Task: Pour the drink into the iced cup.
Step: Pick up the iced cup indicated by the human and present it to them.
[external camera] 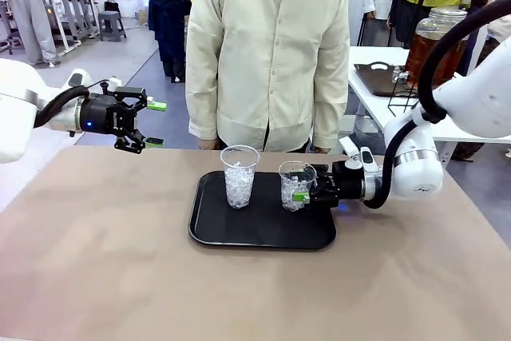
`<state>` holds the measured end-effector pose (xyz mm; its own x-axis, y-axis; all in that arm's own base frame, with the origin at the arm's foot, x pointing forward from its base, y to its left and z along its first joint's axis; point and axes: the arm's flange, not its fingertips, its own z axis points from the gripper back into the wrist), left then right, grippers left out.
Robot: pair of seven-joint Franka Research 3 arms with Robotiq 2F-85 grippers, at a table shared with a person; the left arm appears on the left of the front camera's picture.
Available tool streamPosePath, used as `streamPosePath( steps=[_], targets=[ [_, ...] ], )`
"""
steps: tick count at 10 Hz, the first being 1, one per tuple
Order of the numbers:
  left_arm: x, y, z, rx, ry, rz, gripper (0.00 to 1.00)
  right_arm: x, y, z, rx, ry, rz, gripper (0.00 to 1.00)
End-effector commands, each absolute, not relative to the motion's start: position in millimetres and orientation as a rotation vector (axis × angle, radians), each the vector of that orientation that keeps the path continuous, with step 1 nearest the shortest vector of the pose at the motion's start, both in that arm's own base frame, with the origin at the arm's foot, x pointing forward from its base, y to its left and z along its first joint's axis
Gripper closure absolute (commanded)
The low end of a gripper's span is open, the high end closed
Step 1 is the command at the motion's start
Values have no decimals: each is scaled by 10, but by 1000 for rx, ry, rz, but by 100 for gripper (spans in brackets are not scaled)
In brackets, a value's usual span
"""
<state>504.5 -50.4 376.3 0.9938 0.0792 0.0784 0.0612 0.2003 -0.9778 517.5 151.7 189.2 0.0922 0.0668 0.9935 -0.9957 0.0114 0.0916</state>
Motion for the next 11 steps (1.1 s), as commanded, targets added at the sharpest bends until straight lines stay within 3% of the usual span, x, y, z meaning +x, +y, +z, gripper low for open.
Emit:
streamPosePath(
  steps=[1,3,7,11],
  targets=[
    [5045,-500,3776,-1369,-123,12,0,5251,1585,1908,1214,-1055,1137,0],
    [5045,-500,3776,-1369,-123,12,0,5216,1544,1911,1219,-1046,1174,38],
    [5045,-500,3776,-1369,-123,12,0,5181,1526,1969,1255,-1025,1136,38],
    [5045,-500,3776,-1369,-123,12,0,5430,1483,2890,1299,-1019,1105,38]
  ],
)
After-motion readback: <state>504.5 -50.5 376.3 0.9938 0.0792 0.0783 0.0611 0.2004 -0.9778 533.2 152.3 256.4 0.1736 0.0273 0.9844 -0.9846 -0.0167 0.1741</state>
